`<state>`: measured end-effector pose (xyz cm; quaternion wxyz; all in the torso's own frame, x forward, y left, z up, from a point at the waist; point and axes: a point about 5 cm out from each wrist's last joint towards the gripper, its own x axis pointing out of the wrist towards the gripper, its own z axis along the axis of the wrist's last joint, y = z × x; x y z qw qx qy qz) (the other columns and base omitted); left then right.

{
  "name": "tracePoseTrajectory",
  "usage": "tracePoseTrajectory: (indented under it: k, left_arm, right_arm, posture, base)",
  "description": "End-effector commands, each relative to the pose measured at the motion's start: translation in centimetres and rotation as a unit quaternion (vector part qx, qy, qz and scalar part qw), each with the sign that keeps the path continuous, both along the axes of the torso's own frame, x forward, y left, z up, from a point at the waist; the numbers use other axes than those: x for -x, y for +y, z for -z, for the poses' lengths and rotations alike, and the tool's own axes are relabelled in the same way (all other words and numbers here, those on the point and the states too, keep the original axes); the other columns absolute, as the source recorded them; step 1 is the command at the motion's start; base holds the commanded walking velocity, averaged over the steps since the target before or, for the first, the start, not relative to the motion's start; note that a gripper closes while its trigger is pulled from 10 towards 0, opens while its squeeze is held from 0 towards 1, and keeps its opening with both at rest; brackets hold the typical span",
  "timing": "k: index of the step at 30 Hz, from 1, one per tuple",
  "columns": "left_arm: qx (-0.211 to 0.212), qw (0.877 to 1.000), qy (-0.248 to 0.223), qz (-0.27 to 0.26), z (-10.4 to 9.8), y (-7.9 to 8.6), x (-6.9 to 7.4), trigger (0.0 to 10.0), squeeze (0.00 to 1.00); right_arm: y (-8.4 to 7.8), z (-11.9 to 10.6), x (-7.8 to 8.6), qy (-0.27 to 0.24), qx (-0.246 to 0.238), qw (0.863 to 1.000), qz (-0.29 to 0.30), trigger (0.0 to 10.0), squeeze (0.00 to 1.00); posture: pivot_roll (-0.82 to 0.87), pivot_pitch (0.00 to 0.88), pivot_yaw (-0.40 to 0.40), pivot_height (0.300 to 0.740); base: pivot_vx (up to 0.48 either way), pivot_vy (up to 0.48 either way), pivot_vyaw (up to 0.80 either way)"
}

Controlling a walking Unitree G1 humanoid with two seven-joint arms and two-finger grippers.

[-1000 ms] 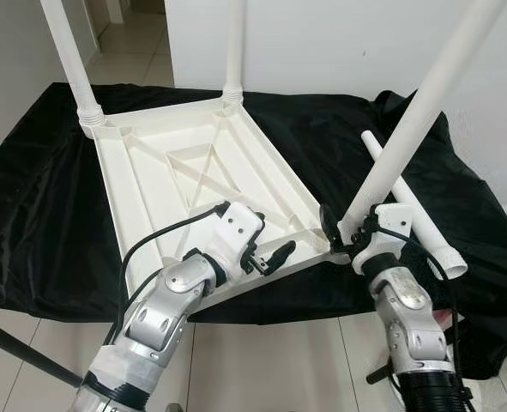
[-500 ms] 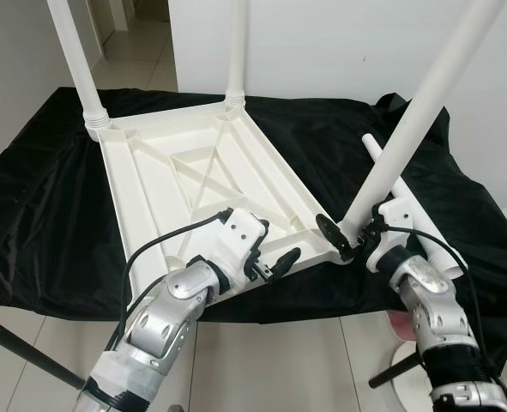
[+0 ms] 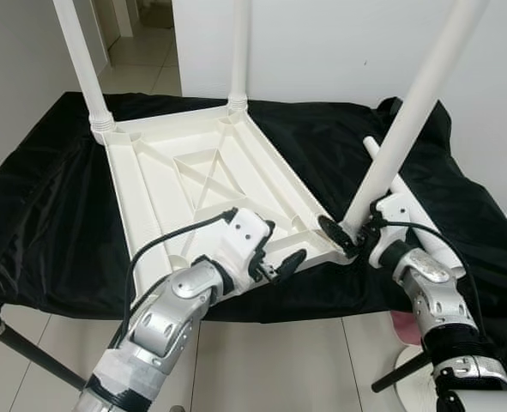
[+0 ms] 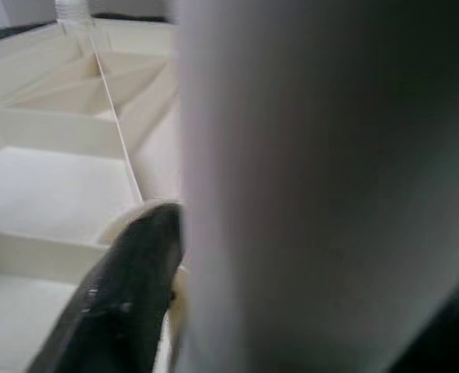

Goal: Building children table

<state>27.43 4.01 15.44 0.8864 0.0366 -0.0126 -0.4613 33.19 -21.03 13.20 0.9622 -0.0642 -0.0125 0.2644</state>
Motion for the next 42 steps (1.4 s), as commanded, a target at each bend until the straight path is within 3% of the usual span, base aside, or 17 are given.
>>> tracePoseTrajectory:
  k: [1, 11, 12, 18, 21, 24, 28, 29, 33, 37, 39, 41, 42]
  left_arm:
    - [-0.008, 0.998, 0.006, 0.058, 0.1, -0.5, 0.6, 10.0, 0.00]
    - [-0.006, 0.998, 0.012, 0.060, 0.2, -0.7, 1.0, 10.0, 0.00]
    - [-0.006, 0.998, 0.014, 0.059, 0.2, -0.7, 0.9, 10.0, 0.00]
    - [-0.004, 0.998, 0.019, 0.058, 0.2, -0.7, 1.0, 10.0, 0.00]
    - [-0.004, 0.998, 0.021, 0.053, 0.2, -0.6, 0.9, 10.0, 0.00]
    - [-0.004, 0.998, 0.021, 0.052, 0.2, -0.5, 0.9, 10.0, 0.00]
    - [-0.003, 0.999, 0.025, 0.047, 0.2, -0.4, 0.9, 10.0, 0.00]
    - [-0.002, 0.999, 0.029, 0.045, 0.3, -0.3, 1.1, 10.0, 0.00]
    - [-0.004, 0.999, 0.032, 0.041, 0.5, -0.2, 1.2, 10.0, 0.00]
    - [-0.003, 0.999, 0.032, 0.037, 0.4, -0.1, 1.2, 10.0, 0.00]
    - [-0.003, 0.999, 0.032, 0.037, 0.4, -0.1, 1.2, 10.0, 0.00]
    - [-0.002, 0.999, 0.033, 0.034, 0.4, -0.1, 1.1, 10.0, 0.00]
    - [-0.002, 0.999, 0.033, 0.034, 0.4, -0.1, 1.1, 10.0, 0.00]
  right_arm:
    - [-0.3, 0.1, 0.0, 0.001, 0.005, 1.000, -0.001, 0.0, 0.00]
    - [-0.4, 0.9, 0.8, 0.009, -0.016, 1.000, 0.003, 0.0, 0.00]
    - [-0.3, 1.0, 0.9, 0.011, -0.022, 1.000, 0.006, 10.0, 0.00]
    - [-0.3, 0.9, 1.2, 0.013, -0.045, 0.999, 0.025, 10.0, 0.00]
    - [-0.5, 0.9, 1.1, 0.018, -0.054, 0.995, 0.083, 10.0, 0.00]
    - [-0.5, 1.0, 1.1, 0.020, -0.056, 0.993, 0.099, 10.0, 0.00]
    - [0.5, 0.8, 1.4, 0.020, -0.079, 0.989, 0.121, 10.0, 0.00]
    - [1.8, 0.7, 1.8, 0.022, -0.100, 0.982, 0.160, 10.0, 0.00]
    - [3.4, 0.6, 2.3, 0.029, -0.132, 0.966, 0.221, 10.0, 0.00]
    - [4.0, 0.5, 2.7, 0.036, -0.153, 0.953, 0.260, 10.0, 0.00]
    - [4.0, 0.5, 2.7, 0.036, -0.153, 0.953, 0.260, 10.0, 0.00]
    - [5.2, 0.4, 3.0, 0.039, -0.182, 0.925, 0.331, 10.0, 0.00]
    - [5.2, 0.4, 3.0, 0.039, -0.182, 0.925, 0.331, 10.0, 0.00]
  posture:
    - [0.00, 0.011, -0.029, 0.740]
    - [-0.01, 0.041, -0.025, 0.740]
    - [-0.01, 0.046, -0.026, 0.740]
    - [-0.01, 0.066, -0.024, 0.740]
    - [-0.01, 0.075, -0.025, 0.740]
    - [-0.01, 0.078, -0.026, 0.740]
    - [-0.01, 0.093, -0.028, 0.740]
    - [-0.01, 0.100, -0.034, 0.740]
    - [-0.01, 0.105, -0.042, 0.740]
    - [0.00, 0.107, -0.045, 0.740]
    - [0.00, 0.107, -0.045, 0.740]
    - [0.00, 0.106, -0.050, 0.740]
    - [0.00, 0.106, -0.050, 0.740]
  base:
    - [0.000, 0.000, 0.00]
    - [0.000, 0.000, 0.00]
    - [0.000, 0.000, 0.00]
    - [0.000, 0.000, 0.00]
    - [0.000, 0.000, 0.00]
    - [0.000, 0.000, 0.00]
    - [0.000, 0.000, 0.00]
    - [0.000, 0.000, 0.00]
    - [0.000, 0.000, 0.00]
    - [0.000, 0.000, 0.00]
    - [0.000, 0.000, 0.00]
    - [0.000, 0.000, 0.00]
    - [0.000, 0.000, 0.00]
